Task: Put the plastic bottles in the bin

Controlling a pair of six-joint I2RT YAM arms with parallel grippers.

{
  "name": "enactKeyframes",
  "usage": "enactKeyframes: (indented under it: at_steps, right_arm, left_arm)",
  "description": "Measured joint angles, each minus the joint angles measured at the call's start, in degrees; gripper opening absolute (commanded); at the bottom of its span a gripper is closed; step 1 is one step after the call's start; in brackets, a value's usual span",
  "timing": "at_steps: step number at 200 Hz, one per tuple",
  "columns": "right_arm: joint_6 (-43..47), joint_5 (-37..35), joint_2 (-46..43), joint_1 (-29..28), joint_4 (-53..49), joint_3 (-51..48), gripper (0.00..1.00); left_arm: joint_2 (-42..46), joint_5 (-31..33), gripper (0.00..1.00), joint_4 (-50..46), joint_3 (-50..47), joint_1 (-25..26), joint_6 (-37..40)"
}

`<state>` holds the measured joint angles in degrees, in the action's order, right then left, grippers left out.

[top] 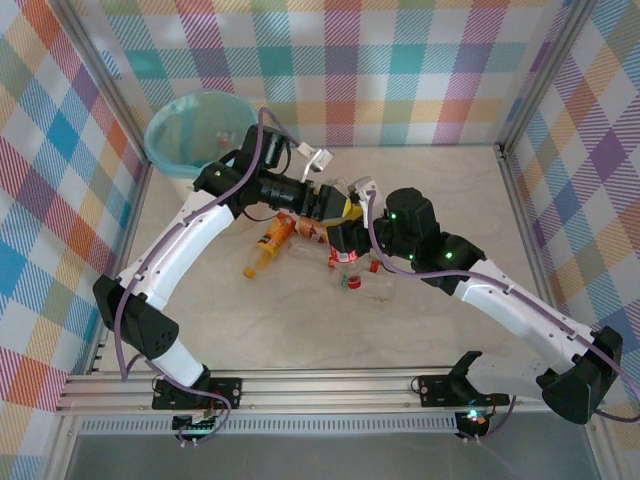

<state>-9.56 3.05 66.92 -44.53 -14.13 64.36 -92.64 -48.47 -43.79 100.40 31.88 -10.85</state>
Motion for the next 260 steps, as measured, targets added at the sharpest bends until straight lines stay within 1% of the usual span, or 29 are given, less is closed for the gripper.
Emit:
enactKeyframes:
  at_steps: [14,35,42,59,76,102,112,161,207,260]
  right_arm:
    - [-0.02,0.26,0.02,0.04,-0.07,0.00,0.55]
    - [-0.07,0.35,0.02,0.33,-0.04,0.00,0.55]
    - [-0.20,0.20,0.02,0.35,-0.04,0.00,0.56]
    - [-0.37,0.17,0.02,0.55,0.33,0.00,0.59]
    - [-0.50,-0.02,0.02,0.55,0.44,0.02,0.63]
    - [-0.66,-1.29,0.02,0.55,0.57,0.00,0.77]
    - [-0.37,-1.86,0.02,0.55,0.35,0.00,0.83]
    - [-0.50,-4.26,-0.31,0.55,-0.17,0.00,1.00]
    - [-0.48,-6.10,-3.34,0.55,-0.26,0.00,1.00]
    - [-0.52,-8.07,-5.81,0.55,-0.17,0.00,1.00]
  left_arm:
    - [-0.04,0.57,0.62,-0.42,0.33,0.00,0.44]
    - [-0.68,1.14,0.46,-1.40,1.53,0.00,0.90]
    - [-0.90,1.55,0.43,-1.62,1.97,0.22,1.20]
    - [-1.16,2.60,0.43,-2.25,2.78,0.26,1.55]
    - [-1.18,3.30,0.40,-2.67,3.17,0.37,1.51]
    - [-1.16,5.31,0.38,-2.67,3.48,0.61,0.79]
    - [-1.16,7.34,0.38,-2.67,3.56,0.63,0.39]
    - [-1.05,17.33,0.35,-3.17,5.35,0.50,-1.27]
    - [-0.46,25.97,0.32,-4.76,11.74,-1.14,-1.81]
    - [-0.09,34.64,0.32,-5.29,21.88,-7.08,-2.86]
